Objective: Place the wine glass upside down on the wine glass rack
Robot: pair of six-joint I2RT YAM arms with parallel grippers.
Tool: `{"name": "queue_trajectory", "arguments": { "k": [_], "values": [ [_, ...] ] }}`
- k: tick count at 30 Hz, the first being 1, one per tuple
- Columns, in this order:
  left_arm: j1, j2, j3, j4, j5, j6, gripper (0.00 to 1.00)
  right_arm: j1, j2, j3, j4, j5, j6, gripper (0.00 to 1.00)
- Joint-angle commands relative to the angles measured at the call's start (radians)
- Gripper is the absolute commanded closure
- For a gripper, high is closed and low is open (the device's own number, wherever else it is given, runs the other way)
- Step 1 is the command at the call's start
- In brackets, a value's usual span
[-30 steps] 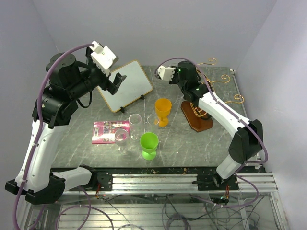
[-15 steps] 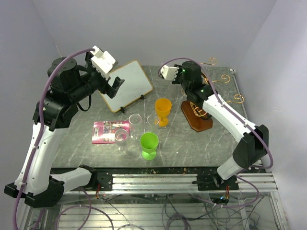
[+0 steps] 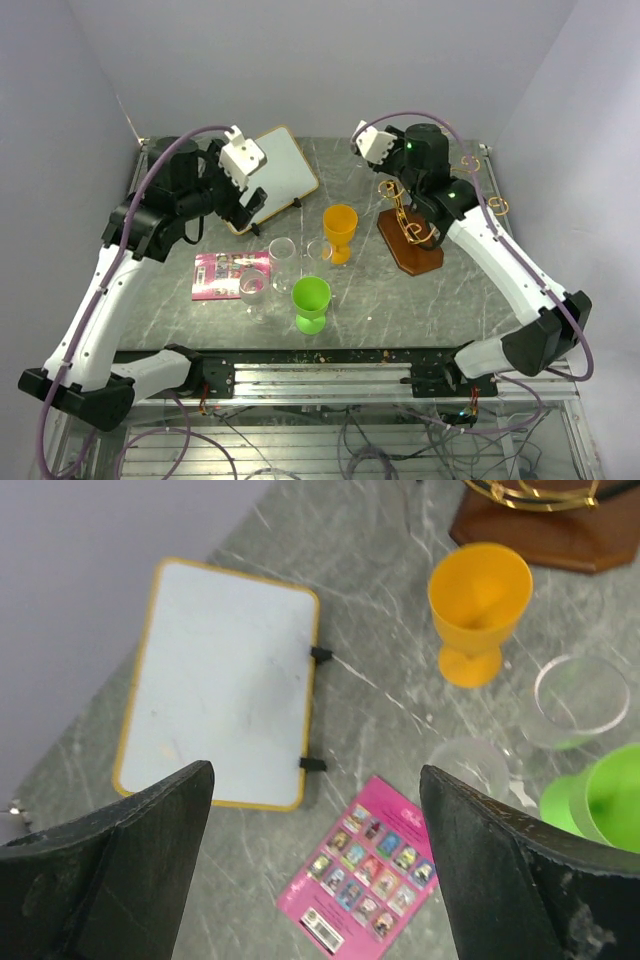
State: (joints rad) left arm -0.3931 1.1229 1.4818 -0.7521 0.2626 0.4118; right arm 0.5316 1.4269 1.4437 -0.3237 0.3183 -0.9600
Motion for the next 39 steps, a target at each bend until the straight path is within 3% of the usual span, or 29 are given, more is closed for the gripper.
{"name": "queue_trajectory", "arguments": {
  "k": [1,9,16,25,34,39],
  "values": [
    [0.000,0.024,-0.046,-0.074,0.089,0.016,0.06,-0.030,-0.053,0.074,-0.113,-0.100,0.136,0.59],
    [-0.127,0.123,-0.038,-0.046,0.106,-0.007,0.10,-0.183,-0.112,0.173,-0.225,-0.360,0.347,0.26],
    [-0.211,0.229,-0.016,0.064,0.126,-0.189,0.17,-0.290,-0.161,0.164,-0.252,-0.421,0.371,0.25],
    [-0.296,0.432,0.132,-0.112,0.076,-0.173,0.25,-0.357,-0.179,0.142,-0.259,-0.437,0.384,0.25],
    [-0.372,0.492,0.144,-0.183,-0.022,-0.125,0.33,-0.360,-0.172,0.121,-0.255,-0.449,0.383,0.25],
    [-0.391,0.527,0.157,-0.219,-0.055,-0.110,0.44,-0.360,-0.169,0.116,-0.255,-0.453,0.385,0.25]
  ]
}}
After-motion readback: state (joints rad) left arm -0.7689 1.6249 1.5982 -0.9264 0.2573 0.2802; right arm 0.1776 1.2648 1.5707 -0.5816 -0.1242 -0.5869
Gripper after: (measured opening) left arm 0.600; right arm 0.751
